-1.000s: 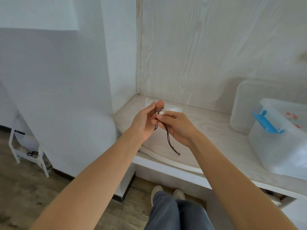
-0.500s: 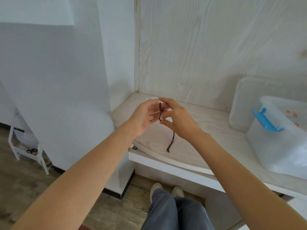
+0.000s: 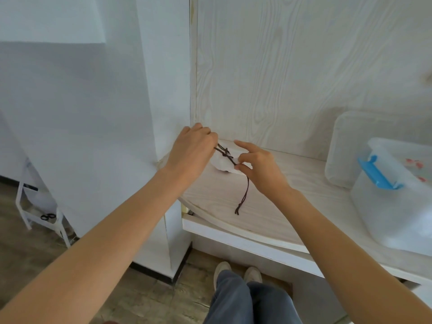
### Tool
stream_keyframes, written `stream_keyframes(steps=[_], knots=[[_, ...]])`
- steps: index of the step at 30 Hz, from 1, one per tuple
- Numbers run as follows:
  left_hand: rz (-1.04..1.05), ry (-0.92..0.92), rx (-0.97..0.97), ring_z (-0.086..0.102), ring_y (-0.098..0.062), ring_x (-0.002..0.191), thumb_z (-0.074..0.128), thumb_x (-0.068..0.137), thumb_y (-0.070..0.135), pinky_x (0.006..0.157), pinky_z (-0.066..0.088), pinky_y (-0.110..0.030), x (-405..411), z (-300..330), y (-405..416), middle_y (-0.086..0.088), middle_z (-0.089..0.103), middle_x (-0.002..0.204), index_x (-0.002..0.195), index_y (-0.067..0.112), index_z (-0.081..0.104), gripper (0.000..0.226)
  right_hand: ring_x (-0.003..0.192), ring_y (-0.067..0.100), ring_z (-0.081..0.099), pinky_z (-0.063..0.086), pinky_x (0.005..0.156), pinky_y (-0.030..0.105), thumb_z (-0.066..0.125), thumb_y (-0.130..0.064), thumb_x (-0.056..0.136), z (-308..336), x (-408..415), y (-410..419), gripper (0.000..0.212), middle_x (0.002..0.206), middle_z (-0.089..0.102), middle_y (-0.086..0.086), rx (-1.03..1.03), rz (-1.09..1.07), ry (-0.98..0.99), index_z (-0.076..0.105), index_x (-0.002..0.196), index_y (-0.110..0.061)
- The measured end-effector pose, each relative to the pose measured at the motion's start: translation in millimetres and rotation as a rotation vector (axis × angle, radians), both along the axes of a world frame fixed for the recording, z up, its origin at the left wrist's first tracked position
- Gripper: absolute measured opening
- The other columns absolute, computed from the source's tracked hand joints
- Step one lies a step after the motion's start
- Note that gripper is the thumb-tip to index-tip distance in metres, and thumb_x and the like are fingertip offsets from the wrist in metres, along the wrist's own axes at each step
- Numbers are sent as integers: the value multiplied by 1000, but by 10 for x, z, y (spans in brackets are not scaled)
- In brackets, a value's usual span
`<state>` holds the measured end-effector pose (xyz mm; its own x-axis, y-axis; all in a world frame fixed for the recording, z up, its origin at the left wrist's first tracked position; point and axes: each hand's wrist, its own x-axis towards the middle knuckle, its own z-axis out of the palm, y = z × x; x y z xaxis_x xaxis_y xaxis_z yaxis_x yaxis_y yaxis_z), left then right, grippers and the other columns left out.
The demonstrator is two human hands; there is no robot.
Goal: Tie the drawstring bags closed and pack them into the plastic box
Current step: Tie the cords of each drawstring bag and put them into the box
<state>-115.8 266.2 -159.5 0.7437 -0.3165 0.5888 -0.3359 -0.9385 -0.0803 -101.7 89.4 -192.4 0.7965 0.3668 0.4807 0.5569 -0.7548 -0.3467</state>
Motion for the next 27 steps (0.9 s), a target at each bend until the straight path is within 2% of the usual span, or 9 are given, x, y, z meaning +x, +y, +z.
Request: stream_keyframes(steps=[2,6,10,13,16,18,22,24,27], knots=[[-31,25,-105,50,-21,101,51,94,23,84,35,-30,11,-18,60,-2,62,100,100,11,63,17,96,20,60,34,73,9,63,-7,86,-21,24,-25,12,140,48,3,101,-36,61,66,79,2],[-165,334,-638,53,-15,90,56,90,25,76,37,-23,0,-58,49,-5,56,92,85,4,63,22,94,9,55,33,70,-3,64,-10,85,-83,74,-69,23,136,52,-1,312,-103,231,61,76,11],[-341,572,-1265,61,-17,87,51,88,21,94,47,-33,-42,-51,-34,-12,64,84,60,6,60,33,101,12,55,37,82,21,65,-13,83,-111,75,-47,23,130,57,-4,484,-82,393,62,77,10],[-512,740,-1617,67,-16,97,46,92,12,91,47,-28,-42,-57,-89,-10,73,89,70,5,52,24,99,14,58,42,86,27,67,-12,81,-128,64,18,9,120,62,-4,635,-94,480,66,72,-10],[-575,832,-2012,71,-17,80,49,95,18,88,49,-27,-36,-63,-139,-1,66,61,48,11,46,47,92,18,60,47,93,38,69,-8,77,-164,92,63,7,115,65,3,806,-93,587,69,70,-7],[-558,827,-2088,68,-12,64,50,95,28,87,50,-30,-16,-91,-179,3,57,51,45,18,45,51,88,17,59,48,93,38,68,-6,78,-156,61,81,6,107,67,6,884,-77,648,69,72,-6],[-511,817,-2076,48,-6,42,48,96,33,70,53,-23,11,-181,-231,5,54,57,66,16,48,34,84,14,58,45,82,26,58,-10,89,-73,11,56,9,90,65,4,1161,-8,812,65,85,-6],[-485,817,-2009,38,-4,40,47,97,29,55,44,-17,26,-224,-247,4,54,64,69,16,50,31,91,12,61,45,81,22,52,-16,94,-50,20,35,16,97,67,4,1349,77,959,61,82,-10],[-447,792,-1889,30,-3,39,46,97,24,41,26,-15,40,-239,-274,3,53,64,67,15,50,32,92,17,67,54,82,28,41,-16,99,-37,15,55,30,100,69,9,1682,225,1134,54,73,-9]])
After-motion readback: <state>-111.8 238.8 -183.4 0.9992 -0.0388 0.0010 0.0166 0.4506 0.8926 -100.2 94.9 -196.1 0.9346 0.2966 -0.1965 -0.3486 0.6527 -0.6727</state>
